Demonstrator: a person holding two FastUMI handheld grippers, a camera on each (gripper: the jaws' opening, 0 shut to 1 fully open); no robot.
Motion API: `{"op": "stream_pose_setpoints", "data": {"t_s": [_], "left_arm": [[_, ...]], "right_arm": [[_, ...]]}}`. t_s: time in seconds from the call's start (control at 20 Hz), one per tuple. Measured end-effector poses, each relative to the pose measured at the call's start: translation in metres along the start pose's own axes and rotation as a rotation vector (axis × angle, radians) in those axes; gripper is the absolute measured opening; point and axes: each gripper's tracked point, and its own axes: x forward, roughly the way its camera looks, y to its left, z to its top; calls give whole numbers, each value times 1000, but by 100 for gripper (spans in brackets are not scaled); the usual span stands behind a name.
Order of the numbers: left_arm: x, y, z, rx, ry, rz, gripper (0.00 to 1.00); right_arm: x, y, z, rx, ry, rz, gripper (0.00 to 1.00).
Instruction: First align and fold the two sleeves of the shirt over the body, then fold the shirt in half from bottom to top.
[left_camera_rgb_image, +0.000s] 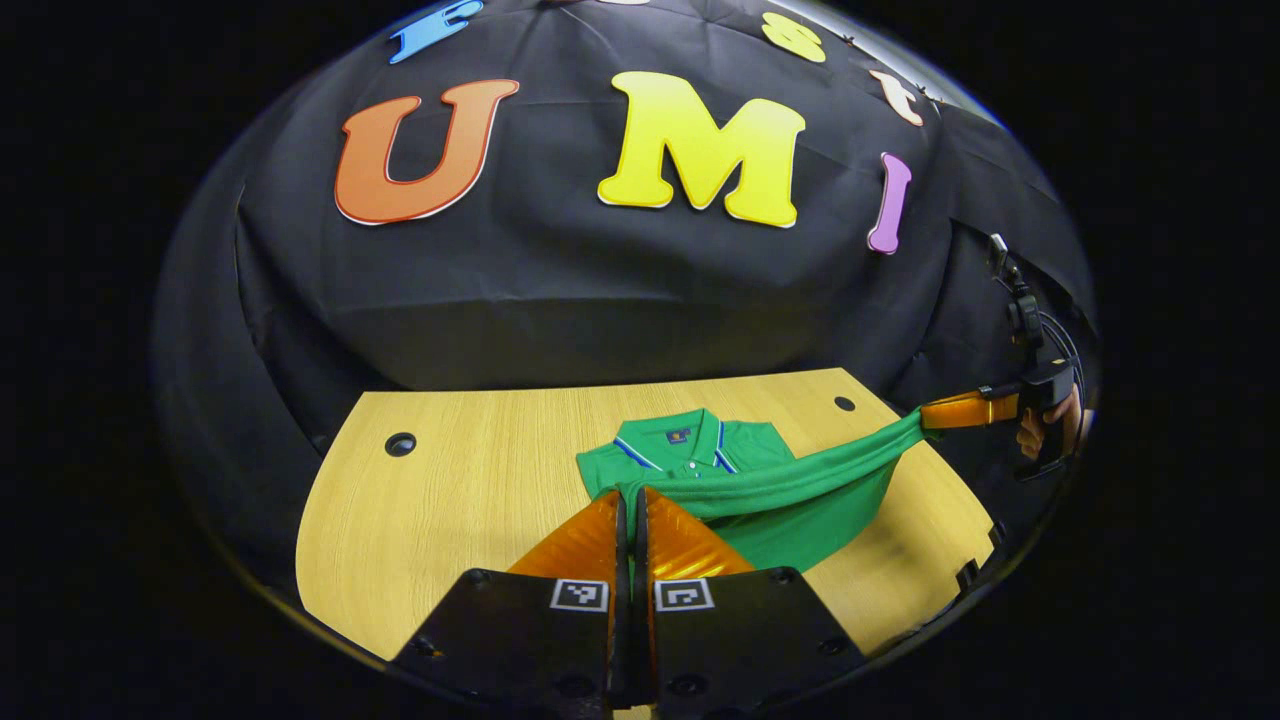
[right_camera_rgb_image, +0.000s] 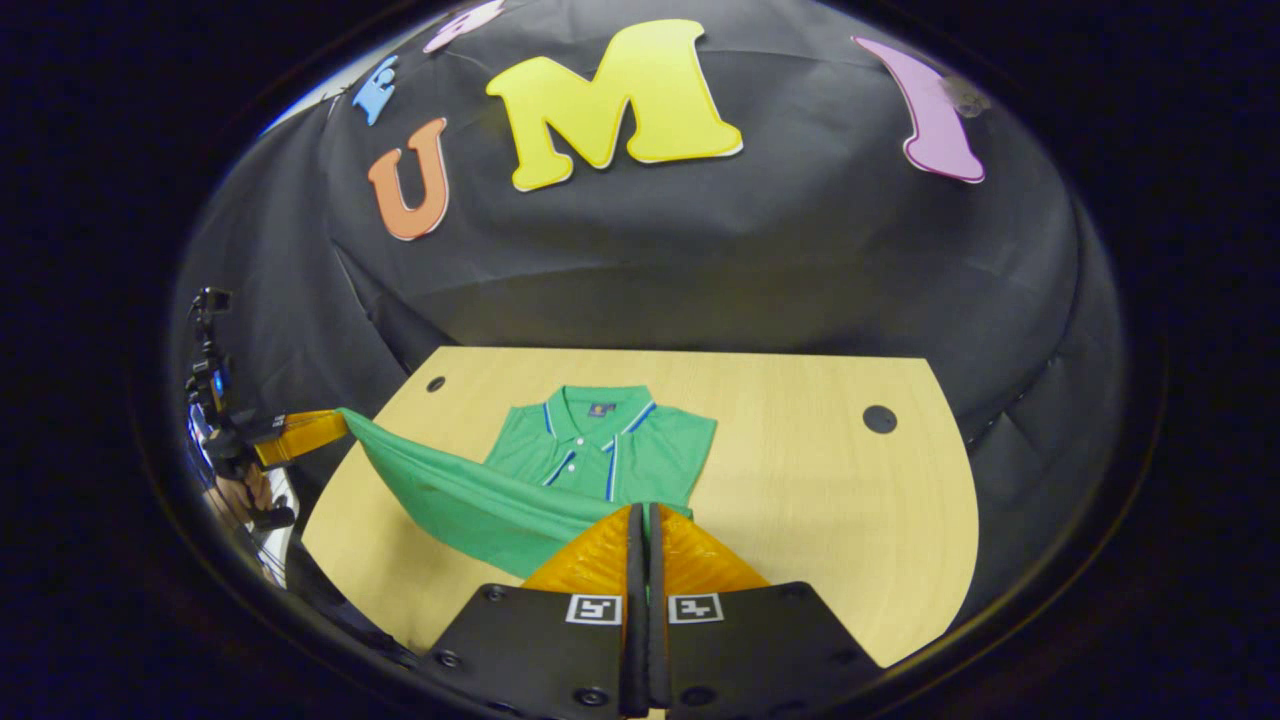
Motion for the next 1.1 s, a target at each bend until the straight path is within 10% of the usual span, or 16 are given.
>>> {"op": "stream_pose_setpoints", "data": {"t_s": [0.65,1.1], "left_arm": [[119,36,37,-25,-46,12,3],[202,54,0,-23,-17,71,3]], "right_arm": [[121,-20,72,-5,-102,-37,2],[216,-47,48,12,-73,-103,2]]}}
